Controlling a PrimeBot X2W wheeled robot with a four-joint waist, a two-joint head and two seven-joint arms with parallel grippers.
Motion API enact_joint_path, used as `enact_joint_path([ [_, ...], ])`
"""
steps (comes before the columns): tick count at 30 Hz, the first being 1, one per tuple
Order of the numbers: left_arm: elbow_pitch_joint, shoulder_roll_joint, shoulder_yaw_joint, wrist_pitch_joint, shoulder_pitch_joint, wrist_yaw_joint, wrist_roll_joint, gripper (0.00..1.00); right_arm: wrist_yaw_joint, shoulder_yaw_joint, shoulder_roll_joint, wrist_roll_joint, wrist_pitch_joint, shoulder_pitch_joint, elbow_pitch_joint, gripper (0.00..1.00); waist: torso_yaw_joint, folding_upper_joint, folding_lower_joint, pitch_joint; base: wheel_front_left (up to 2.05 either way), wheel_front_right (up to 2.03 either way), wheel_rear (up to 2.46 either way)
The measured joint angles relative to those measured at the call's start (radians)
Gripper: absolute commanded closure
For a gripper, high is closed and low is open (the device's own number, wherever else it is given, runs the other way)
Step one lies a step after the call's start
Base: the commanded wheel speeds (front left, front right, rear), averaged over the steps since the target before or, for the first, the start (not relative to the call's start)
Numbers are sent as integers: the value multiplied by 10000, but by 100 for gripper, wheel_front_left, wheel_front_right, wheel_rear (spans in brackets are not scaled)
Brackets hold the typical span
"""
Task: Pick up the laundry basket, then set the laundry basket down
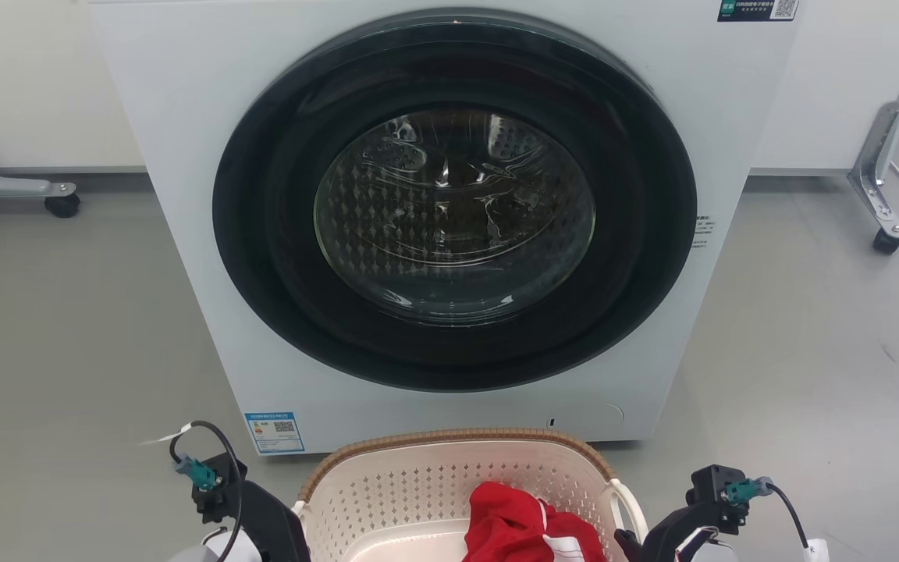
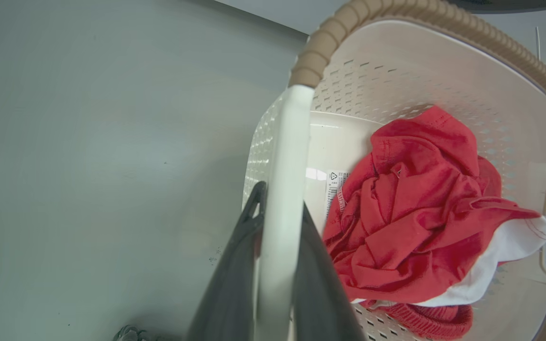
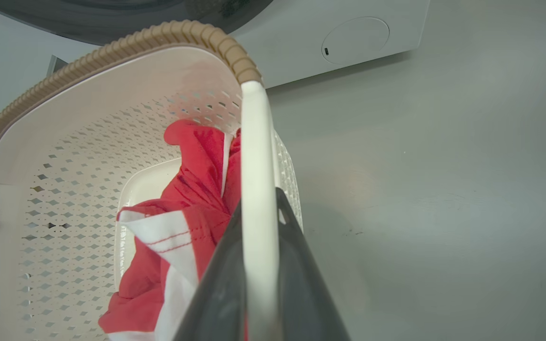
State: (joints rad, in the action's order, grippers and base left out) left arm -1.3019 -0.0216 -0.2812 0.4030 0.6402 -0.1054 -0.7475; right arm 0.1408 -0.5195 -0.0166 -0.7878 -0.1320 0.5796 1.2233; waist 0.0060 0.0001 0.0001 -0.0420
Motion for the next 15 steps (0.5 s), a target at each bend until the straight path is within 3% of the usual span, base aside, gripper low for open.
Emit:
enact_joint_path([
  [15, 0, -2, -2, -13, -81, 6, -12, 100, 0, -100, 0, -219, 12, 0, 12, 100, -4, 0, 0, 53, 0, 0, 0],
])
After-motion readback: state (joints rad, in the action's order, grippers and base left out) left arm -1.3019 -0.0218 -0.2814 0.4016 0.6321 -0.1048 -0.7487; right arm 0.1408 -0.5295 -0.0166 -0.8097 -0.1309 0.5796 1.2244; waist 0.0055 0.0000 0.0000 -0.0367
